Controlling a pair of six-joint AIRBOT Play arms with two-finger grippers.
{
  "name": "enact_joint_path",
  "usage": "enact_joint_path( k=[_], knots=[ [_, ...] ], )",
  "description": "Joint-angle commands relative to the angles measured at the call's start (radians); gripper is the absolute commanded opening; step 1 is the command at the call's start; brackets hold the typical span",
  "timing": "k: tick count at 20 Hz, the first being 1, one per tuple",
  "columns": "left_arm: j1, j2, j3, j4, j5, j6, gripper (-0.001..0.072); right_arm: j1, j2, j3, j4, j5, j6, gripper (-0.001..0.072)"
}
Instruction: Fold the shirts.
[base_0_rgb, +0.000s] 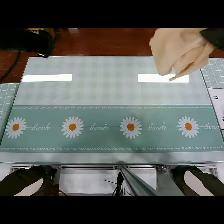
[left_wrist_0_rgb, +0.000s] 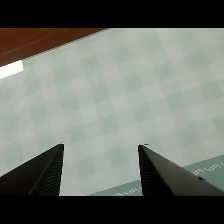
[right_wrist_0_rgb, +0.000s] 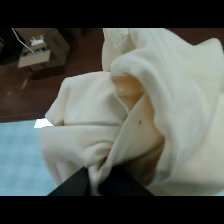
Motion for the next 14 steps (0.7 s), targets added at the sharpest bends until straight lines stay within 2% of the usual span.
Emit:
enact_joint_path(
  k=[1,4,7,10,12,14],
  knots=[
    [-0.001,0.101,0.000,-0.056,-0.077,-0.038,0.0552,0.001,0.197,0.012,0.061,0.121,-0.016,0.0030],
    [-0.001,0.104,-0.016,-0.079,-0.174,-0.056,0.0552,0.007,0.218,0.010,0.042,0.261,0.033,0.0030],
    [-0.001,0.103,-0.117,-0.096,-0.174,-0.056,0.0552,0.199,0.181,-0.017,-0.144,0.281,0.076,0.0030],
    [-0.001,0.103,-0.284,-0.189,-0.156,-0.056,0.0553,0.526,0.109,-0.138,-0.454,0.153,0.206,0.0030],
    [-0.001,0.103,-0.407,-0.259,-0.129,-0.056,0.0553,0.699,0.034,-0.248,-0.529,0.005,0.276,0.0030],
    [-0.001,0.104,-0.517,-0.301,-0.088,-0.055,0.0553,0.821,-0.077,-0.336,-0.562,-0.137,0.297,0.0031]
  ],
)
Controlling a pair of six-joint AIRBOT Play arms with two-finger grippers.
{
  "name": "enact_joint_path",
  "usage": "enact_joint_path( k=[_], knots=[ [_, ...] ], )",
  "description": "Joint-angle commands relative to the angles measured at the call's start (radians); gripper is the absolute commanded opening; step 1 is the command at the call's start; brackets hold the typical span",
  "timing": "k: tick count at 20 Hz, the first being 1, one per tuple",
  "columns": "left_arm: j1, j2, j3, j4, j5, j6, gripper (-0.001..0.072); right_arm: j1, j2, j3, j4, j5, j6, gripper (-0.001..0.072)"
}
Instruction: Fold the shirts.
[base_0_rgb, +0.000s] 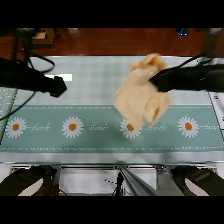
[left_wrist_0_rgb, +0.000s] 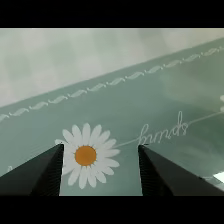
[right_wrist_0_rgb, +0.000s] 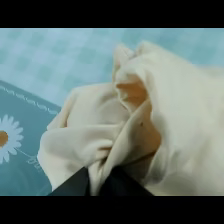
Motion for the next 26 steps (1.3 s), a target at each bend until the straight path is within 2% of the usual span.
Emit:
enact_joint_path(
  k=[1,4,5,6,7,8,10,13,14,16,20,23,25,26],
  knots=[
    [-0.001,0.002,-0.196,-0.095,0.060,-0.001,0.0553,0.230,-0.167,-0.132,-0.150,-0.215,0.094,0.0031],
    [-0.001,0.002,-0.310,-0.131,0.125,-0.001,0.0553,0.237,-0.294,-0.132,-0.143,-0.225,0.121,0.0045],
    [-0.001,0.002,-0.343,-0.167,0.163,0.000,0.0553,0.226,-0.307,-0.131,-0.142,-0.241,0.121,0.0182],
    [-0.001,0.000,-0.373,-0.211,0.200,0.010,0.0554,0.210,-0.304,-0.129,-0.143,-0.257,0.121,0.0370],
    [-0.001,-0.006,-0.400,-0.256,0.231,0.024,0.0554,0.189,-0.299,-0.116,-0.143,-0.260,0.121,0.0456],
    [-0.001,-0.017,-0.422,-0.301,0.254,0.035,0.0562,0.163,-0.290,-0.095,-0.143,-0.254,0.121,0.0465],
    [-0.001,-0.053,-0.464,-0.394,0.279,0.086,0.0563,0.087,-0.244,-0.047,-0.143,-0.231,0.121,0.0544],
    [-0.001,-0.131,-0.516,-0.539,0.279,0.207,0.0564,-0.065,-0.154,-0.023,-0.196,-0.162,0.120,0.0543],
    [-0.001,-0.158,-0.537,-0.587,0.280,0.252,0.0611,-0.128,-0.133,-0.023,-0.240,-0.105,0.119,0.0543],
    [-0.001,-0.207,-0.569,-0.650,0.291,0.315,0.0633,-0.253,-0.121,-0.026,-0.290,0.023,0.090,0.0543],
    [-0.006,-0.309,-0.585,-0.806,0.330,0.436,0.0633,-0.477,-0.121,-0.084,-0.216,0.133,0.003,0.0542],
    [-0.040,-0.383,-0.584,-0.940,0.404,0.461,0.0633,-0.547,-0.121,-0.137,-0.148,0.135,-0.017,0.0541],
    [-0.074,-0.426,-0.584,-1.051,0.438,0.524,0.0589,-0.554,-0.121,-0.167,-0.123,0.138,-0.036,0.0541],
    [-0.090,-0.446,-0.584,-1.100,0.432,0.547,0.0369,-0.554,-0.121,-0.182,-0.123,0.140,-0.044,0.0541]
  ],
)
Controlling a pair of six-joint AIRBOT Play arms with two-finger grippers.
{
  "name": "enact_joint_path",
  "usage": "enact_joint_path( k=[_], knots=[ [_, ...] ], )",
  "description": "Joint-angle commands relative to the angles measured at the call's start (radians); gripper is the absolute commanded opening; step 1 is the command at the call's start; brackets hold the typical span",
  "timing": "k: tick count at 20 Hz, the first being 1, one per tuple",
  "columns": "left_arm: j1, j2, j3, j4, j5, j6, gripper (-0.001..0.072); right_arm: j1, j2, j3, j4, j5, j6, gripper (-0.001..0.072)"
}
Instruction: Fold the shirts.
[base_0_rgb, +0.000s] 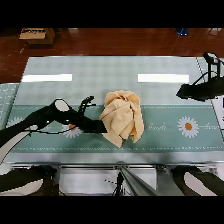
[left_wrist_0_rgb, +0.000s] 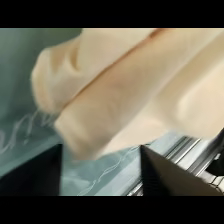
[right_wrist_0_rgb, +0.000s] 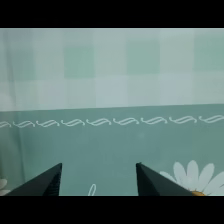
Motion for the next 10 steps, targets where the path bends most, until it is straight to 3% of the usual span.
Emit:
enact_joint_path(
  k=[1,2,5,10],
  knots=[
    [-0.050,-0.076,-0.003,-0.185,0.027,0.083,0.0125,-0.037,0.002,-0.058,0.043,0.030,-0.038,0.0541],
    [-0.061,-0.085,-0.003,-0.184,0.011,0.084,0.0025,-0.037,0.002,-0.082,0.072,0.033,-0.062,0.0541],
    [-0.067,-0.090,-0.003,-0.184,-0.043,0.110,0.0025,-0.033,0.002,-0.191,0.288,0.051,-0.224,0.0543],
    [-0.067,-0.089,-0.003,-0.183,-0.063,0.117,0.0025,0.034,0.002,-0.424,0.602,0.000,-0.367,0.0550]
  ],
)
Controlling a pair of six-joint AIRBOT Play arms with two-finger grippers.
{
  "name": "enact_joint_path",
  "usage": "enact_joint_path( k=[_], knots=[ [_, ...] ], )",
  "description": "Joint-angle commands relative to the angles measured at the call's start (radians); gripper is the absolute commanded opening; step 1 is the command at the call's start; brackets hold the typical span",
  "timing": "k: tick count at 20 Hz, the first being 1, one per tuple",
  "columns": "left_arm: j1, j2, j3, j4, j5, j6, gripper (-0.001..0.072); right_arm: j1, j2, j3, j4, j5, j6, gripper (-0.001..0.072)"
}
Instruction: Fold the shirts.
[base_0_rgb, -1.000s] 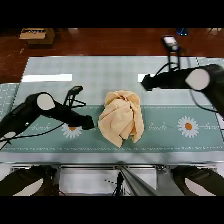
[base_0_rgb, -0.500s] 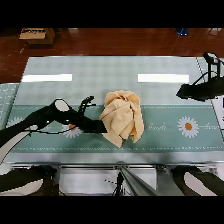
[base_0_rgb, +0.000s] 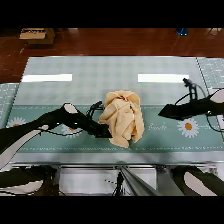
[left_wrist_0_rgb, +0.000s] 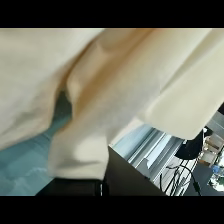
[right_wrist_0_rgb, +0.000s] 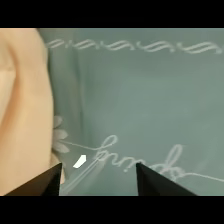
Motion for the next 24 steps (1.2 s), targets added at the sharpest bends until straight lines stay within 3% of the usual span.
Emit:
enact_joint_path(
  k=[1,5,9,10,12,16,20,24],
  knots=[
    [-0.003,-0.003,0.000,-0.013,-0.026,0.013,0.0025,0.070,0.000,-0.164,0.238,-0.071,-0.114,0.0552],
    [-0.003,0.002,0.000,-0.013,-0.038,0.014,0.0024,0.222,0.000,-0.270,0.333,-0.248,-0.105,0.0553],
    [-0.003,0.002,0.000,-0.014,-0.037,0.039,0.0025,0.393,-0.019,-0.279,0.370,-0.473,0.030,0.0515],
    [-0.003,0.002,0.000,-0.014,-0.037,0.039,0.0025,0.429,-0.035,-0.279,0.396,-0.519,0.054,0.0407],
    [0.011,0.002,0.002,-0.014,-0.055,0.039,0.0024,0.478,-0.064,-0.278,0.460,-0.562,0.057,0.0024],
    [0.120,0.127,0.039,-0.013,-0.124,0.065,0.0022,0.417,0.043,-0.224,0.406,-0.390,-0.053,0.0030],
    [0.329,0.423,0.170,-0.014,-0.130,0.027,0.0023,0.261,0.304,-0.061,0.188,-0.182,-0.018,0.0030],
    [0.504,0.666,0.402,-0.014,-0.117,-0.016,0.0023,0.140,0.522,0.169,0.153,-0.201,0.015,0.0029]
  ],
)
